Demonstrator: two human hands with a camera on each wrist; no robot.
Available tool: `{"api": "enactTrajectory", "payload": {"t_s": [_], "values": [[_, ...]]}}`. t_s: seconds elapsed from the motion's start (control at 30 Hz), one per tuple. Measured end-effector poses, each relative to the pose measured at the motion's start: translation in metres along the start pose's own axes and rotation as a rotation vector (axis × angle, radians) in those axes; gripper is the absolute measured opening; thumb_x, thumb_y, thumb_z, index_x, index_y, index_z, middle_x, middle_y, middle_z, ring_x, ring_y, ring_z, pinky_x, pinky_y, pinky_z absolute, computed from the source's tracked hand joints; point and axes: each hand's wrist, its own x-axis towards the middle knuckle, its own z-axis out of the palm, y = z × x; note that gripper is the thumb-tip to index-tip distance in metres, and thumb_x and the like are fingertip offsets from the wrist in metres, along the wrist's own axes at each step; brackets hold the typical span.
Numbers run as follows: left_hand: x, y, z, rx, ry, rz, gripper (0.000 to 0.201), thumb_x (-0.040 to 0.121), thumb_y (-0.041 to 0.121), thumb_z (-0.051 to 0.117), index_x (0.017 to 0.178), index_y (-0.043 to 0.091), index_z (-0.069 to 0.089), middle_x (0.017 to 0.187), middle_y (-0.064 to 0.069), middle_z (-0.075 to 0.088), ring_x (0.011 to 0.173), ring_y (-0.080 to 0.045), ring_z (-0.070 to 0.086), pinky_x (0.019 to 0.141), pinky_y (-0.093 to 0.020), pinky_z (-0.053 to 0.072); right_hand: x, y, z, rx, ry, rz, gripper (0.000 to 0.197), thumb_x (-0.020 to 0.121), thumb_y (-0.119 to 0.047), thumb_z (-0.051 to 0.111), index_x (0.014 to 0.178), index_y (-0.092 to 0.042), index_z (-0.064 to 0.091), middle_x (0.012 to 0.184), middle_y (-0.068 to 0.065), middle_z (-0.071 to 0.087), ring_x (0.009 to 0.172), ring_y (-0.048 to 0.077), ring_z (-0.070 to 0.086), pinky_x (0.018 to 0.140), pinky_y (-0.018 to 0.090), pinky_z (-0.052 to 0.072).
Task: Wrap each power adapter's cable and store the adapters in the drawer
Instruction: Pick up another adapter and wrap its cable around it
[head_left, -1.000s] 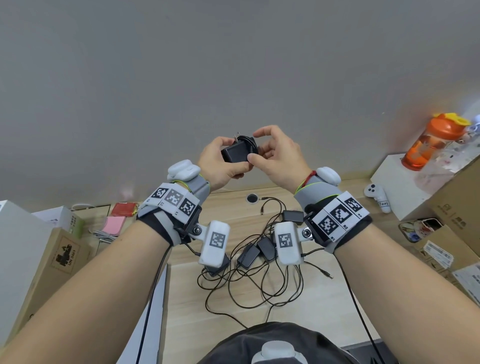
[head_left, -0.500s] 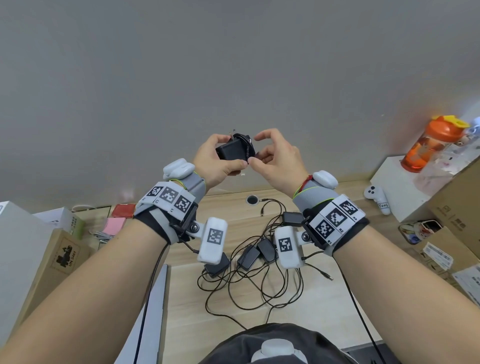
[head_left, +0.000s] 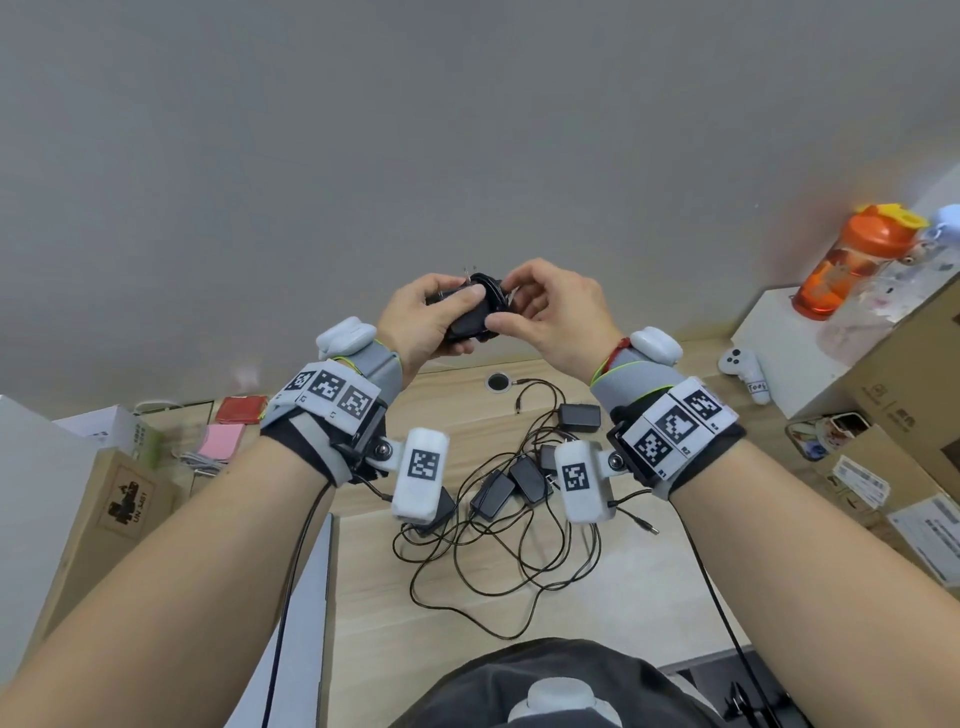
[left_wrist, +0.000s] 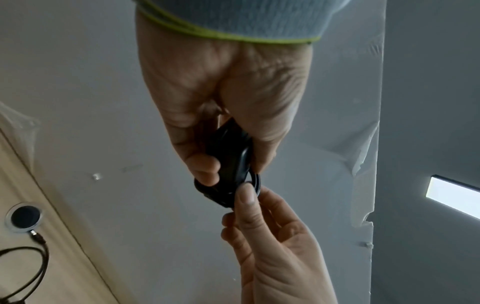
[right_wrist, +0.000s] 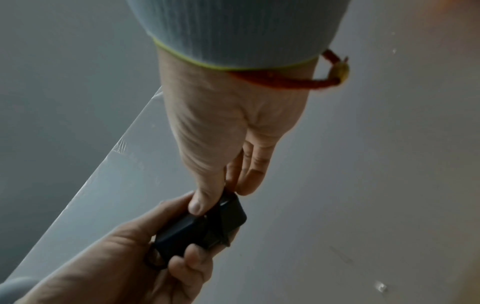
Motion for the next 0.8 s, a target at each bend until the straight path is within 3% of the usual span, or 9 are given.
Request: {"api": "enactTrajectory", "payload": {"t_s": [0.13,0.23,0.3,0.37,0.47,0.57,0.7,0.8], "values": [[-0.004,-0.009,0.008,-0.001,-0.074,-0.038,0.018,0.095,0.030,0.062,0.093,0.012,0.065,0.076,-0.012,0.062,0.045,-0.019,0.052,0.045,-0.023,0.043,-0.017,0.009,-0.007,-0.039,0.030,0.053,0.035,0.070,-0.037,0.086,0.078,-0.015,0.061,0.065,-0.008,0.058,0.055,0.000,0.048,0.058,0.009,0.040],[-0.007,-0.012,0.017,-0.019,-0.142,-0.083,0.022,0.097,0.032,0.058,0.095,0.011,0.066,0.073,-0.013,0.061,0.045,-0.019,0.050,0.042,-0.022,0.041,-0.028,0.016,-0.014,0.061,-0.021,0.126,0.030,0.072,-0.027,0.086,0.079,-0.017,0.058,0.068,-0.008,0.060,0.060,0.005,0.054,0.062,0.012,0.045],[-0.011,-0.015,0.022,-0.042,-0.192,-0.137,0.028,0.098,0.035,0.055,0.104,0.009,0.065,0.078,-0.015,0.062,0.047,-0.020,0.049,0.041,-0.020,0.040,-0.038,0.022,-0.020,0.207,-0.065,0.157,0.026,0.076,-0.016,0.083,0.079,-0.020,0.057,0.081,0.002,0.068,0.070,0.010,0.063,0.075,0.028,0.054],[-0.016,-0.022,0.031,-0.031,-0.253,-0.187,0.041,0.094,0.040,0.060,0.115,0.005,0.064,0.086,-0.018,0.064,0.048,-0.019,0.050,0.043,-0.020,0.042,-0.051,0.030,-0.025,0.256,-0.057,0.193,0.024,0.081,-0.010,0.078,0.077,-0.022,0.057,0.092,0.010,0.071,0.075,0.014,0.066,0.084,0.040,0.055],[-0.023,-0.032,0.041,0.061,-0.278,-0.128,0.053,0.072,0.043,0.079,0.111,0.008,0.068,0.086,-0.015,0.068,0.053,-0.017,0.054,0.047,-0.020,0.046,-0.065,0.038,-0.028,0.259,-0.018,0.243,0.022,0.081,-0.013,0.077,0.074,-0.024,0.059,0.100,0.003,0.070,0.080,0.023,0.065,0.089,0.053,0.055],[-0.027,-0.038,0.051,0.190,-0.294,-0.076,0.044,0.064,0.032,0.090,0.099,0.014,0.073,0.077,-0.008,0.071,0.054,-0.017,0.057,0.049,-0.021,0.046,-0.075,0.041,-0.031,0.218,0.028,0.287,0.015,0.073,-0.034,0.078,0.070,-0.030,0.063,0.100,0.002,0.071,0.085,0.032,0.069,0.088,0.054,0.054],[-0.034,-0.049,0.067,0.311,-0.311,-0.027,0.046,0.061,0.019,0.092,0.102,0.013,0.074,0.086,-0.016,0.074,0.058,-0.018,0.057,0.052,-0.025,0.047,-0.094,0.050,-0.043,0.258,0.102,0.325,0.016,0.071,-0.036,0.075,0.072,-0.027,0.062,0.089,0.017,0.073,0.084,0.037,0.071,0.084,0.057,0.055],[-0.047,-0.044,0.086,0.334,-0.371,0.002,0.040,0.066,0.015,0.090,0.102,0.015,0.075,0.070,-0.001,0.071,0.052,-0.012,0.056,0.052,-0.022,0.046,-0.107,0.056,-0.055,0.253,0.090,0.338,0.015,0.072,-0.041,0.073,0.071,-0.030,0.062,0.096,0.010,0.072,0.083,0.032,0.070,0.087,0.052,0.055]]}}
